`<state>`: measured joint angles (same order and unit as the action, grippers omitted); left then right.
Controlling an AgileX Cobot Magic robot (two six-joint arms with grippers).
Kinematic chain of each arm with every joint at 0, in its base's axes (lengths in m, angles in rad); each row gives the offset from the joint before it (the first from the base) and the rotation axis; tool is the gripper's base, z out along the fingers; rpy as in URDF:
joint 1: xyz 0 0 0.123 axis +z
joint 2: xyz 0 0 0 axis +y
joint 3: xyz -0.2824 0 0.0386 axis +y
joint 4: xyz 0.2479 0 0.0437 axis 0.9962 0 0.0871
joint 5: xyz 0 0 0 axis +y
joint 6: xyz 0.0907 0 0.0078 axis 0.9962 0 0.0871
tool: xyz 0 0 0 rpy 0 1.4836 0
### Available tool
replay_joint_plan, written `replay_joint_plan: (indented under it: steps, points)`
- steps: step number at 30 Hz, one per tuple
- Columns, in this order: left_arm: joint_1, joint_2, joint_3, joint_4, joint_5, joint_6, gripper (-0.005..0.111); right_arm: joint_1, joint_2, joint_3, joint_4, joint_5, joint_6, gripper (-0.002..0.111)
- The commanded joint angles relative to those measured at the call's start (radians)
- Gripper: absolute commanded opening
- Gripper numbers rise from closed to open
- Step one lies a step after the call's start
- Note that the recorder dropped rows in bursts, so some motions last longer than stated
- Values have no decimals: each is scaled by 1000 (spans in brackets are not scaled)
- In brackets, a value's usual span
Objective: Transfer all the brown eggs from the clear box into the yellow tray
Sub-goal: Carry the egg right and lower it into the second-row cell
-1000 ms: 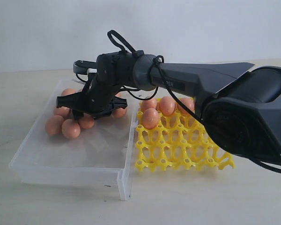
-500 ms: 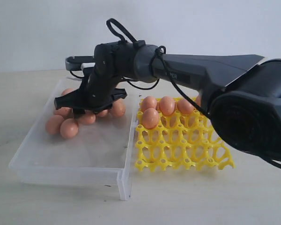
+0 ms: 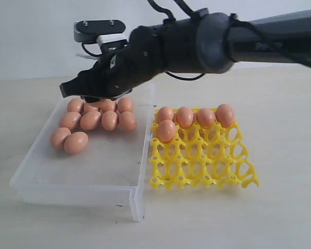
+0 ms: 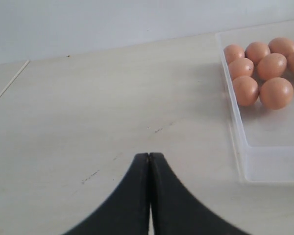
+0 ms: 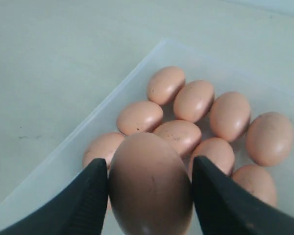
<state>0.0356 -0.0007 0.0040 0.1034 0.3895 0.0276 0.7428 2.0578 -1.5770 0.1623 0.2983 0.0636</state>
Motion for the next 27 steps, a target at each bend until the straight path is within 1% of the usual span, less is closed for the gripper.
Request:
replay_joint_plan:
  steps: [1, 5, 9, 12, 14, 17, 22, 27]
  points:
    - [-6, 1, -4, -2, -9, -5, 0, -3, -164, 266, -4, -276, -19, 0]
    - [-6, 1, -4, -2, -9, -5, 0, -32, -304, 482, -1, -454, -19, 0]
    - [-6, 1, -4, -2, -9, -5, 0, -102, -400, 665, 53, -559, -55, 0]
    - [-6, 1, -4, -2, -9, -5, 0, -155, -434, 784, 99, -626, -112, 0]
    - [-6, 1, -4, -2, -9, -5, 0, -183, -436, 837, 112, -689, -116, 0]
    - [-6, 1, -4, -2, -9, -5, 0, -203, -436, 869, 112, -739, -116, 0]
    - [-6, 1, -4, -2, -9, -5, 0, -202, -427, 871, 107, -792, -116, 0]
    - [-6, 1, -4, -2, -9, -5, 0, -204, -350, 871, 107, -804, -96, 0]
